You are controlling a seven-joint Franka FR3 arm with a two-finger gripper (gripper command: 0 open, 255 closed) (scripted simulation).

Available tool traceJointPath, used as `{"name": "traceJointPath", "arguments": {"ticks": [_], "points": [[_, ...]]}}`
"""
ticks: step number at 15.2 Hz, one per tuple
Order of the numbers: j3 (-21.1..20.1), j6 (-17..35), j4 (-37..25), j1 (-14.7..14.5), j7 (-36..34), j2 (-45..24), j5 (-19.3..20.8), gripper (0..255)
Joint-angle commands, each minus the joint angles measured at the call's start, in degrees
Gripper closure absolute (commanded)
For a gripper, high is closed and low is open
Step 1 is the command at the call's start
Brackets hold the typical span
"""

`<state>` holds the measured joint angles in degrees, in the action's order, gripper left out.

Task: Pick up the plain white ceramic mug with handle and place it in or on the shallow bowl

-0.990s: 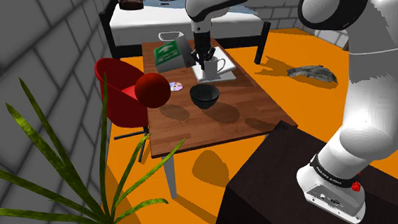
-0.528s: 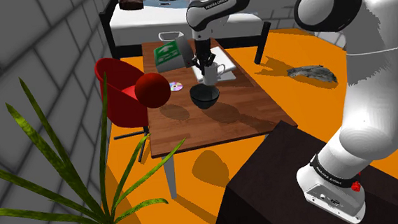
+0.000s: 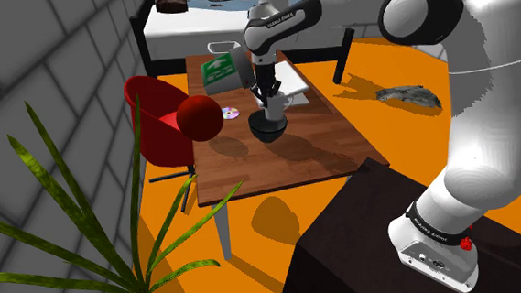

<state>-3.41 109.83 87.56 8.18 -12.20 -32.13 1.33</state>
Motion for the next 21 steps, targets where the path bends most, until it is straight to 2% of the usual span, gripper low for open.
{"name": "traceJointPath", "arguments": {"ticks": [1, 9, 10, 15, 19, 21], "points": [[0.0, 1.4, 0.7, 0.0, 0.0, -0.6, 0.0, 255], [0.0, 1.9, 1.0, 0.0, 0.0, -0.9, 0.1, 255], [0.0, 1.9, 1.0, 0.0, 0.0, -0.9, 0.1, 0], [0.0, 1.9, 1.0, 0.0, 0.0, -0.9, 0.1, 0], [0.0, -4.9, -4.7, 0.0, 0.1, 0.2, 0.0, 0], [0.0, -4.9, -4.7, 0.0, 0.1, 0.2, 0.0, 0]]}}
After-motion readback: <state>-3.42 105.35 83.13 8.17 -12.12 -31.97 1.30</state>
